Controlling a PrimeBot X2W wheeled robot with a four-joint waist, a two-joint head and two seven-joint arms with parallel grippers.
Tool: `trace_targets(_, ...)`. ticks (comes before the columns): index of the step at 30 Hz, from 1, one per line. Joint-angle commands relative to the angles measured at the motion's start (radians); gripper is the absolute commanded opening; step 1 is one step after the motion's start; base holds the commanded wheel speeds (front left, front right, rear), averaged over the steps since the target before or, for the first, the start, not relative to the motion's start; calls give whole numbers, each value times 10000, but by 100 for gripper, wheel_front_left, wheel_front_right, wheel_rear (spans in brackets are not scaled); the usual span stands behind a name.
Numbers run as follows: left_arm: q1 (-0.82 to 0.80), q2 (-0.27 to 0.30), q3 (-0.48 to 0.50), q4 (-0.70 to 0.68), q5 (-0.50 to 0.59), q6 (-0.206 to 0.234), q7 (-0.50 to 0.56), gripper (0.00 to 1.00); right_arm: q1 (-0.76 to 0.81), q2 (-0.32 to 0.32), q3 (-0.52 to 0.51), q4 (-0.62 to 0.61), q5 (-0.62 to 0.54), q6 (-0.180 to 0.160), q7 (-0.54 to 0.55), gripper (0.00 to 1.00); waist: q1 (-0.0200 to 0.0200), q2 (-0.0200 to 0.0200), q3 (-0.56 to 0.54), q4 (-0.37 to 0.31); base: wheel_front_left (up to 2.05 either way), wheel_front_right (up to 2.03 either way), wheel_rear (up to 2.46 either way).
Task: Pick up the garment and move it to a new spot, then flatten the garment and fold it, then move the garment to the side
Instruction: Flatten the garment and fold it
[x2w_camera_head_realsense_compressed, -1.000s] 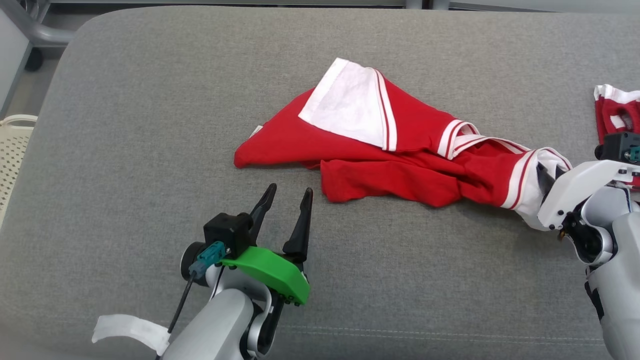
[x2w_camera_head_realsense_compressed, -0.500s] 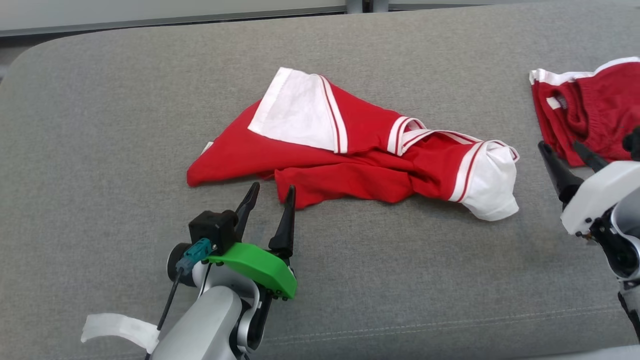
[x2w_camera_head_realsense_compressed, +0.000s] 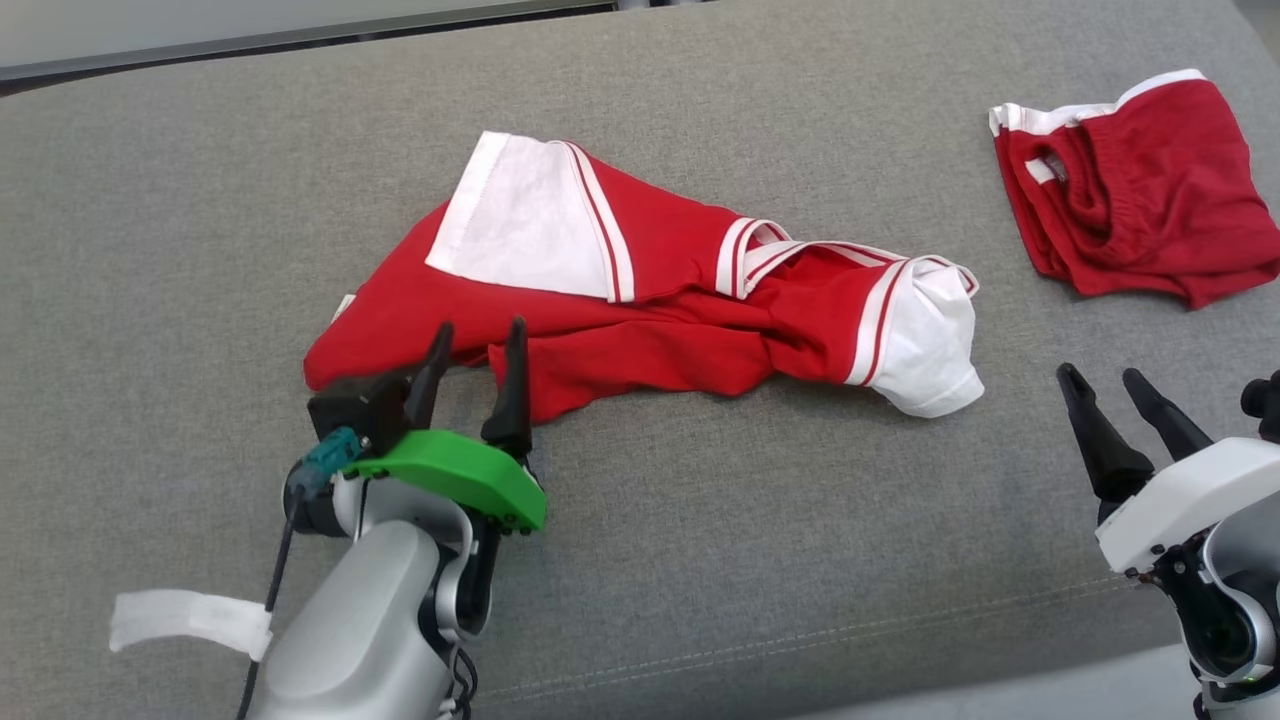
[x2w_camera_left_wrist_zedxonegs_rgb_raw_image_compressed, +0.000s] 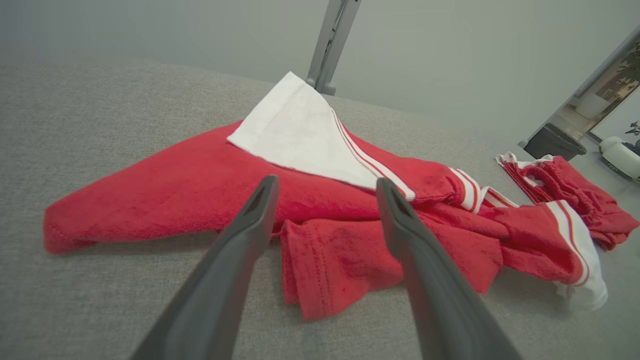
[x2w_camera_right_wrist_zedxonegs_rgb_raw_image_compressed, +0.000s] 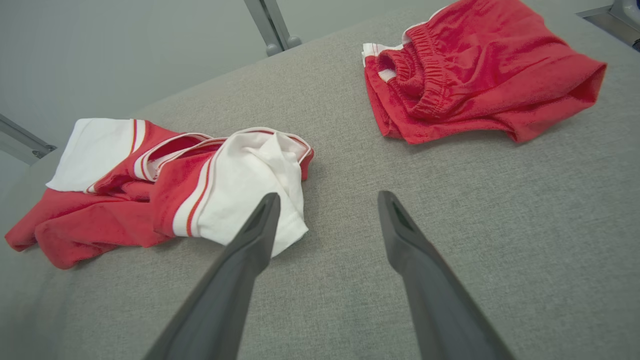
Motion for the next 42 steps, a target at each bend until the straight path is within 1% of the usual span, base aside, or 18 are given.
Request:
trace_targets(1, -264, 43, 86, 87, -87, 47, -39, 100, 92, 69, 31, -139, -85, 0, -96, 100, 0, -1, 133, -133, 0, 0, 0)
trace_targets(3, -640, -24, 271, 328, -197, 78, 4, 100, 113, 216, 76, -335, -139, -1, -118, 100, 0, -1, 221, -226, 0, 0, 0)
trace_targets(8, -1608, -221, 409, 1301, -502, 105, 644, 100, -9, 469, 396, -748, -234, 0, -197, 100, 0, -1, 475, -479, 0, 0, 0)
trace_targets(13, -2465, -249, 524, 2522, -599, 407, 1200, 100, -191, 502, 708, -1058, -221, 0, -238, 100, 0, -1, 775, -738, 0, 0, 0)
trace_targets(18, -3107, -119, 482, 3818, -443, 911, 1742, 100, -259, 471, 928, -1204, -207, -2, -288, 100, 0, -1, 976, -949, 0, 0, 0)
trace_targets(19, -3189, -145, 439, 4074, -468, 924, 1964, 100, -256, 464, 967, -1218, -195, -2, -296, 100, 0, -1, 1001, -984, 0, 0, 0)
trace_targets(22, -3474, -218, 384, 4637, -620, 679, 2434, 100, -309, 446, 1078, -1249, -137, -2, -298, 100, 0, -1, 1095, -1107, 0, 0, 0)
trace_targets(23, -3533, -221, 360, 4794, -631, 625, 2507, 94, -340, 442, 1117, -1251, -123, -2, -309, 100, 0, -1, 1129, -1159, 0, 0, 0)
trace_targets(24, -3648, -216, 322, 5091, -640, 523, 2552, 22, -417, 421, 1176, -1241, -102, -2, -340, 100, 0, -1, 1182, -1250, 0, 0, 0)
trace_targets(25, -3724, -216, 310, 5227, -649, 470, 2550, 0, -445, 418, 1214, -1238, -73, 0, -359, 100, 0, -1, 1209, -1297, 0, 0, 0)
trace_targets(27, -3860, -188, 290, 5455, -640, 363, 2505, 0, -469, 396, 1255, -1213, -47, -2, -403, 100, 0, -1, 1257, -1390, 0, 0, 0)
trace_targets(30, -4196, -136, 299, 5574, -524, 226, 2020, 0, -465, 376, 1256, -1153, -35, -2, -521, 100, 0, -1, 1300, -1491, 0, 0, 0)
trace_targets(31, -4196, -136, 299, 5574, -524, 226, 2020, 0, -465, 376, 1256, -1153, -35, -2, -521, 100, 0, -1, 1300, -1491, 0, 0, 0)
trace_targets(36, -4763, -174, 419, 5608, -448, 81, 1074, 0, -394, 369, 1244, -1080, -9, -2, -655, 100, 0, -1, 1265, -1578, 0, 0, 0)
trace_targets(42, -5579, -142, 540, 5546, -267, 161, 260, 0, -519, 390, 1272, -1046, 8, 0, -803, 100, 0, -1, 1205, -1594, 0, 0, 0)
